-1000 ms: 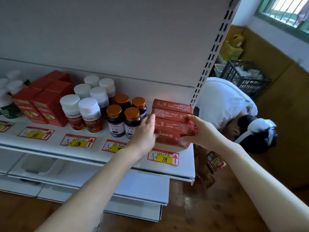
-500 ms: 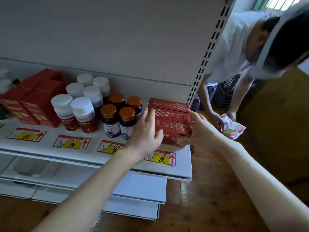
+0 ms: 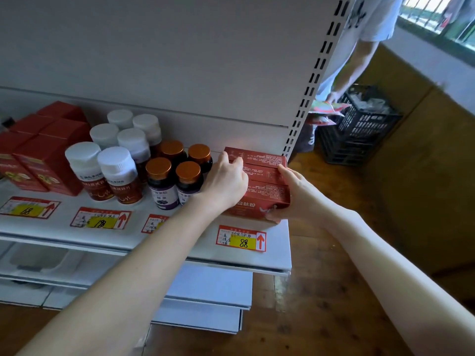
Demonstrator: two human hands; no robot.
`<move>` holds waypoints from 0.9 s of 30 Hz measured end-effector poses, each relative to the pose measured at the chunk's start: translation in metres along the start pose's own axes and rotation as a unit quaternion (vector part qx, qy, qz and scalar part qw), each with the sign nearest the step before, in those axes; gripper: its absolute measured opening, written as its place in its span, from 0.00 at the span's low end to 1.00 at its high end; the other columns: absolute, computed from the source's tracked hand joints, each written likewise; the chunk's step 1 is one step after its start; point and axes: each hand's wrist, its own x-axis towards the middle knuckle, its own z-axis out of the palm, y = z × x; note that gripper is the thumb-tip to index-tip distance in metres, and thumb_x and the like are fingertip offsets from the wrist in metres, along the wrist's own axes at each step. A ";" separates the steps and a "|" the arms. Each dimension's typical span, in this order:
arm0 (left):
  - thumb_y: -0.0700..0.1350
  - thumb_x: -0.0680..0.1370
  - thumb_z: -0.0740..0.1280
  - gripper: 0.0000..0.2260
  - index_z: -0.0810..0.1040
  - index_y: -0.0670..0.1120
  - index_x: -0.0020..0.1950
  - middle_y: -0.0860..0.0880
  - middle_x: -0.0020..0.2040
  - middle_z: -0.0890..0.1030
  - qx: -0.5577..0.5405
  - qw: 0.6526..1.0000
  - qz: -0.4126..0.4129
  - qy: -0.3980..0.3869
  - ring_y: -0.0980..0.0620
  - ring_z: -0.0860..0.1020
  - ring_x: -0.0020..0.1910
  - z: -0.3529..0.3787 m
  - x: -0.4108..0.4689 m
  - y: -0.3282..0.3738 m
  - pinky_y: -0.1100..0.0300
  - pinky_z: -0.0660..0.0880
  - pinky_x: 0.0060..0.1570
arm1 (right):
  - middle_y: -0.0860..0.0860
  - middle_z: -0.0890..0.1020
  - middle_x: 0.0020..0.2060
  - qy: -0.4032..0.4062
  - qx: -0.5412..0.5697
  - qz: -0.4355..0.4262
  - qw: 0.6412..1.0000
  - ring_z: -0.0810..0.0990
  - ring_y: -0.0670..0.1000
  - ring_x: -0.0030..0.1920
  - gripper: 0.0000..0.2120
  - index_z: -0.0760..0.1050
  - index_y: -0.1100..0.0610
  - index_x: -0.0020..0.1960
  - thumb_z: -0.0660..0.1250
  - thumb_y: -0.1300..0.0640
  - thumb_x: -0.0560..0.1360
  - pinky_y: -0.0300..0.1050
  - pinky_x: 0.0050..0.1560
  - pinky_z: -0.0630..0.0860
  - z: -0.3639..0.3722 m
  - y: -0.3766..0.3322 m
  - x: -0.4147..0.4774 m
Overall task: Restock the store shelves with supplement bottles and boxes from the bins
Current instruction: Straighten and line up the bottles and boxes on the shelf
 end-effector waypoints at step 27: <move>0.44 0.82 0.51 0.19 0.62 0.40 0.73 0.37 0.72 0.60 0.011 0.999 0.032 0.018 0.41 0.64 0.69 0.003 -0.005 -0.006 0.53 0.67 0.64 | 0.52 0.62 0.70 0.028 0.014 -0.002 1.000 0.66 0.49 0.64 0.50 0.49 0.52 0.74 0.77 0.51 0.63 0.36 0.54 0.66 0.002 0.002 0.002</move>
